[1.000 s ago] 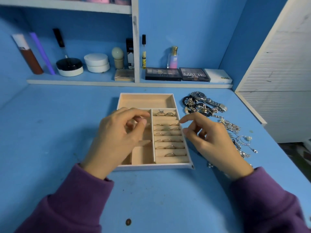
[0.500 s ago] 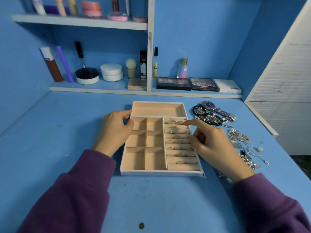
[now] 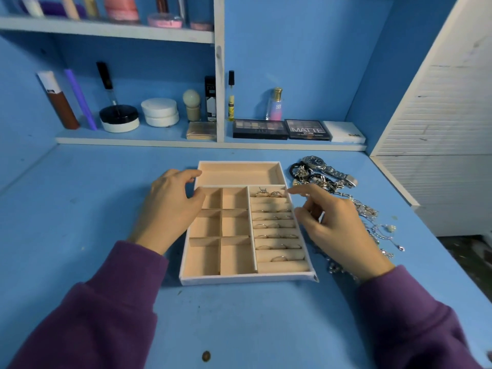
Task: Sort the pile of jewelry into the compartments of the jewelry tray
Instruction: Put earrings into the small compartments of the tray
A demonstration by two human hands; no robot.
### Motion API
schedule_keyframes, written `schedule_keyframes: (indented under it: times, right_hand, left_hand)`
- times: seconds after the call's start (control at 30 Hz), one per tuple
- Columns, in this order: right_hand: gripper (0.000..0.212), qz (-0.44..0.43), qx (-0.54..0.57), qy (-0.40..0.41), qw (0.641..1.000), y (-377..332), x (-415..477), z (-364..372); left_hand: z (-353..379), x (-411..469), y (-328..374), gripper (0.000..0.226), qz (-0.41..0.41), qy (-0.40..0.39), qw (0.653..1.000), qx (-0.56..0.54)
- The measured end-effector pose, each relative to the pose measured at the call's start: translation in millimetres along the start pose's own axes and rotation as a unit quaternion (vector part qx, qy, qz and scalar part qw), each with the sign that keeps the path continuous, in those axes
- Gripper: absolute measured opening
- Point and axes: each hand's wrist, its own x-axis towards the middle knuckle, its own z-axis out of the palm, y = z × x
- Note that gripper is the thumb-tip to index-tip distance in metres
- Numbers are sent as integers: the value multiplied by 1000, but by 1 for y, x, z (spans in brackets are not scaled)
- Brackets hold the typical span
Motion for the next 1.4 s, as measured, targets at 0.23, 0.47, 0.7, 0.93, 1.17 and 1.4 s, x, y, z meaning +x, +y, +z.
schedule_keyframes:
  times: [0.23, 0.47, 0.7, 0.93, 1.17, 1.4]
  right_hand:
    - [16, 96, -61, 125, 986, 45, 4, -55]
    - [28, 160, -29, 191, 968, 72, 1, -65]
    - [28, 151, -10, 209, 966, 74, 0, -64]
    - [27, 143, -24, 196, 970, 75, 0, -61]
    - [26, 135, -29, 152, 979, 71, -1, -62]
    - [24, 97, -78, -47, 991, 69, -6, -63]
  left_hand:
    - [-4, -11, 72, 23, 147, -18, 989, -14]
    - [52, -5, 147, 28, 251, -179, 950, 40]
    - [108, 4, 171, 28, 222, -254, 936, 104]
    - [120, 13, 172, 20, 180, -276, 941, 80]
    - [90, 18, 165, 8, 165, -237, 957, -8]
    - [60, 18, 148, 10, 164, -186, 967, -57]
